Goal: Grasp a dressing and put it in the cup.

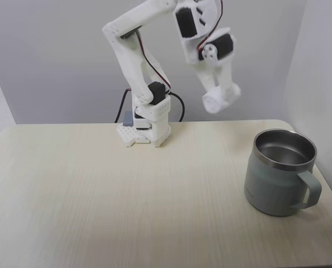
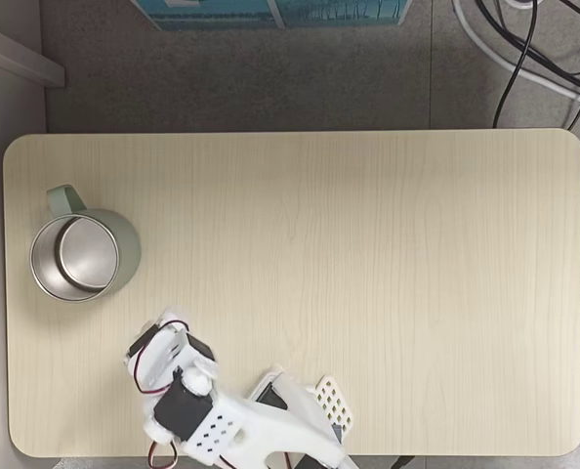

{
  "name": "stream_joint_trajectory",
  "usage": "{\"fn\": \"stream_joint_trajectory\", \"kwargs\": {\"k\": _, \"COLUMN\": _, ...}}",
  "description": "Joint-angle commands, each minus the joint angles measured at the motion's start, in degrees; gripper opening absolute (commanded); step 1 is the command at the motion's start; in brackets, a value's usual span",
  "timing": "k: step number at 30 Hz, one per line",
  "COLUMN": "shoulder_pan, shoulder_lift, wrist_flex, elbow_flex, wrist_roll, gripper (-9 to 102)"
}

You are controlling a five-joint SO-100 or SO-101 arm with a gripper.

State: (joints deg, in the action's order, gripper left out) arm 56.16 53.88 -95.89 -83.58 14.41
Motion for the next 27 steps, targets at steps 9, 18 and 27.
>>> {"fn": "stream_joint_trajectory", "kwargs": {"k": 9, "shoulder_pan": -1.3, "shoulder_lift": 5.2, "wrist_flex": 16.2, "elbow_flex": -5.5, "wrist_roll": 5.2, "gripper": 0}}
{"fn": "stream_joint_trajectory", "kwargs": {"k": 18, "shoulder_pan": -1.8, "shoulder_lift": 17.7, "wrist_flex": 26.9, "elbow_flex": -7.6, "wrist_roll": 9.8, "gripper": 0}}
{"fn": "stream_joint_trajectory", "kwargs": {"k": 27, "shoulder_pan": -1.4, "shoulder_lift": 25.6, "wrist_flex": 30.3, "elbow_flex": -7.9, "wrist_roll": 10.8, "gripper": 0}}
